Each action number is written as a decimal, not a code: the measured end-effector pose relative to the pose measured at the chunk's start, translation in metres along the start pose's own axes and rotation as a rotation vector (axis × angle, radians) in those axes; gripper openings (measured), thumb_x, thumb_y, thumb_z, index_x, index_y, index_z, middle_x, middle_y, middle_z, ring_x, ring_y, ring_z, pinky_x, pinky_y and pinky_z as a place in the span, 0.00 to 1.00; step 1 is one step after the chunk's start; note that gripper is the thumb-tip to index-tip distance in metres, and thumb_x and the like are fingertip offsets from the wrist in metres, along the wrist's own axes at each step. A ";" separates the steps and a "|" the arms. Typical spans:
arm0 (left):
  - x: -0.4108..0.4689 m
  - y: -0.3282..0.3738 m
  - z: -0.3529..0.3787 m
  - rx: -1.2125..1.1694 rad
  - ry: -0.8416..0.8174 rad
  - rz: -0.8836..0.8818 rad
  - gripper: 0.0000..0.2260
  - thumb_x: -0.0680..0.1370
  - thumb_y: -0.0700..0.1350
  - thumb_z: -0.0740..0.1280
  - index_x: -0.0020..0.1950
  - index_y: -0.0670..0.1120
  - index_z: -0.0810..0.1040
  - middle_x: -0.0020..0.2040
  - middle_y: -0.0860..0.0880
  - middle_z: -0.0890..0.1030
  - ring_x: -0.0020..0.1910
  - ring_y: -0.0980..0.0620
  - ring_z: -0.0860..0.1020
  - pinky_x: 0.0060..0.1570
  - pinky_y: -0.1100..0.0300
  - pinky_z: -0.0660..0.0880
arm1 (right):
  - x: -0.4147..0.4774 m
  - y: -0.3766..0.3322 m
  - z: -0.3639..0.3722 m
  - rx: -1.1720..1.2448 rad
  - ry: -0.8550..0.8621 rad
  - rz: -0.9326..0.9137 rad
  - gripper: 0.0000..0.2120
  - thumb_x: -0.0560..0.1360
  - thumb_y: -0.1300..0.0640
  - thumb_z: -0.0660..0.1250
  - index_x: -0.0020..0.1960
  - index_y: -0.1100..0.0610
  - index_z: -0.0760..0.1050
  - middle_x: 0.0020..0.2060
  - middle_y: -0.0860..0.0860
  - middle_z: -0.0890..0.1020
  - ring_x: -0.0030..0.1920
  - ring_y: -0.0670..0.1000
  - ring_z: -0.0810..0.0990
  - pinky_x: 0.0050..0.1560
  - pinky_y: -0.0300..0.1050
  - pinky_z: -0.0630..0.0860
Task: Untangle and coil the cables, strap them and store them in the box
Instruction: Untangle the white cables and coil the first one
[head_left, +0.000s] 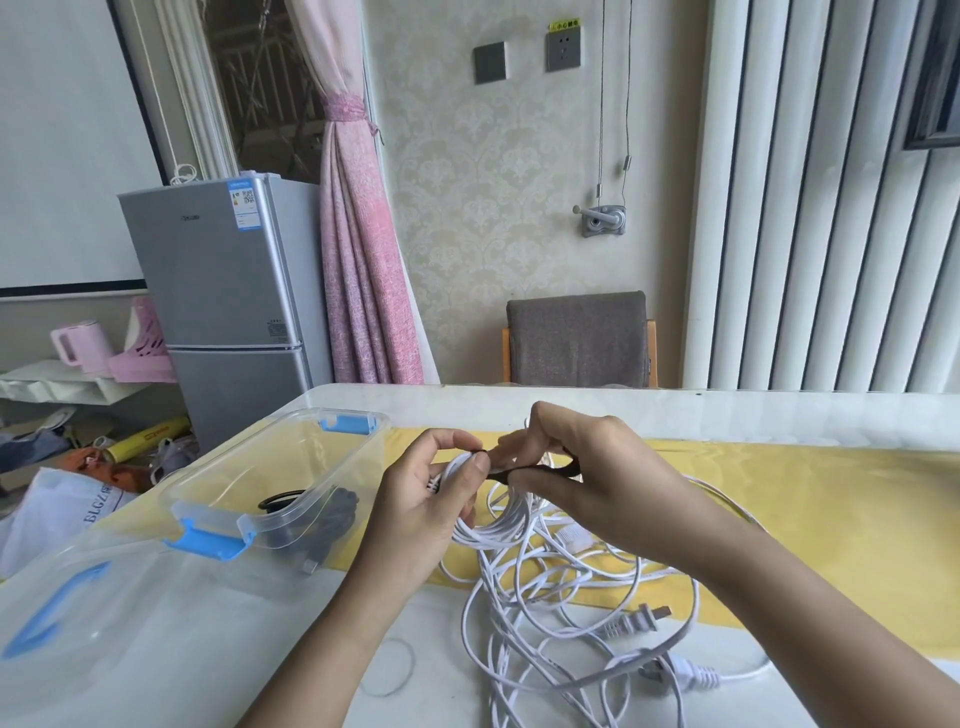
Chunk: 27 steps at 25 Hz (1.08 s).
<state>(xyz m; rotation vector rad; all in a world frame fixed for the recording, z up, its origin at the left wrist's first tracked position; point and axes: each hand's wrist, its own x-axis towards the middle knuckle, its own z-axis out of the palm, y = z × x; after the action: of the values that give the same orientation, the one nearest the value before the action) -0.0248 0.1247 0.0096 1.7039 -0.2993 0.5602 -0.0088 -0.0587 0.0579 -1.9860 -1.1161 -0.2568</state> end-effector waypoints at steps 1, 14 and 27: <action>0.001 0.000 -0.001 -0.002 0.009 0.003 0.12 0.68 0.58 0.67 0.45 0.52 0.76 0.24 0.54 0.69 0.26 0.55 0.68 0.33 0.61 0.68 | 0.000 -0.001 0.001 0.070 0.001 0.004 0.10 0.76 0.64 0.67 0.40 0.53 0.69 0.50 0.45 0.84 0.53 0.38 0.80 0.50 0.39 0.77; 0.000 -0.003 0.004 -0.044 -0.027 -0.058 0.10 0.74 0.49 0.65 0.49 0.44 0.78 0.28 0.50 0.73 0.28 0.54 0.71 0.34 0.62 0.69 | 0.001 0.003 -0.004 0.036 0.060 0.017 0.10 0.76 0.61 0.66 0.40 0.52 0.67 0.42 0.49 0.85 0.44 0.44 0.82 0.43 0.42 0.77; -0.003 0.006 0.008 -0.145 -0.124 -0.127 0.08 0.65 0.52 0.70 0.35 0.51 0.74 0.24 0.50 0.71 0.26 0.53 0.68 0.30 0.63 0.66 | 0.003 -0.025 -0.020 -0.255 -0.006 -0.189 0.04 0.71 0.58 0.73 0.42 0.57 0.78 0.32 0.40 0.79 0.32 0.33 0.75 0.35 0.26 0.70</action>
<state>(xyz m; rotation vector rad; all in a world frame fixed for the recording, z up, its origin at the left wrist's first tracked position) -0.0291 0.1152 0.0121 1.6068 -0.3103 0.3323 -0.0225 -0.0650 0.0856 -2.1028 -1.3316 -0.5154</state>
